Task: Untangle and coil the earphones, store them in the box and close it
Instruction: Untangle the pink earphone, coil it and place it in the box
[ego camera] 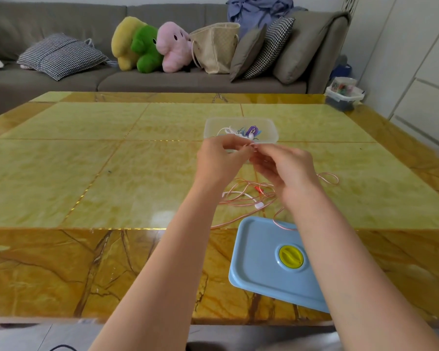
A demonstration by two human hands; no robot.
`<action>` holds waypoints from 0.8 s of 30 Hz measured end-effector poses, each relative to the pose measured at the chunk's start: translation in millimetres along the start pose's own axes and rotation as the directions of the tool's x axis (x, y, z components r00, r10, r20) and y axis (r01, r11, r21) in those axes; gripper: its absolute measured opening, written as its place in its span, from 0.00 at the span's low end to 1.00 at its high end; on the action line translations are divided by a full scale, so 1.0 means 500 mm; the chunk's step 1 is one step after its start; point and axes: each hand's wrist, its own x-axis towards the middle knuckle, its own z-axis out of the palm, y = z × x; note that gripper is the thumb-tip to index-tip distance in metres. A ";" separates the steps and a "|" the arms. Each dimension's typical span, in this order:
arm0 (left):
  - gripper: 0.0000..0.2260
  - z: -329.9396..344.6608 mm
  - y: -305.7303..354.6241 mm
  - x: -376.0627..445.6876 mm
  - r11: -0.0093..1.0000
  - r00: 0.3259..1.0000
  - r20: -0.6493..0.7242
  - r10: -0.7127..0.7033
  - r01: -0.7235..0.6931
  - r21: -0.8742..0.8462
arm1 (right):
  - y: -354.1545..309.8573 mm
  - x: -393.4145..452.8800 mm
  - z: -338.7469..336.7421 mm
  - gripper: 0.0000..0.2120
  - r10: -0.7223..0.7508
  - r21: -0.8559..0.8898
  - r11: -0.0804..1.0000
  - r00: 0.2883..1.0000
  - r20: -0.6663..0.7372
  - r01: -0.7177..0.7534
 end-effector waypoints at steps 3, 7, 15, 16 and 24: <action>0.04 -0.016 0.016 0.002 0.854 0.965 0.042 -0.260 0.249 -0.457 | -0.009 0.004 -0.010 0.08 0.110 0.194 0.975 0.994 -0.009 -0.106; 0.06 -0.037 0.004 0.016 0.876 0.956 0.009 -0.294 0.273 -0.397 | -0.015 0.009 -0.024 0.09 0.123 0.242 0.964 0.991 -0.052 -0.106; 0.12 -0.073 -0.029 0.026 0.937 0.937 -0.118 -0.329 0.309 -0.161 | -0.017 0.023 -0.047 0.11 0.037 0.112 0.994 0.981 -0.190 -0.016; 0.11 -0.073 -0.026 0.024 0.945 0.944 -0.072 -0.321 0.316 -0.082 | -0.017 0.022 -0.047 0.12 0.039 0.104 0.994 0.985 -0.169 -0.021; 0.09 -0.020 -0.009 0.000 0.964 0.937 0.350 0.011 -0.103 0.245 | -0.032 -0.015 -0.005 0.09 -0.089 0.213 0.977 0.957 0.275 0.030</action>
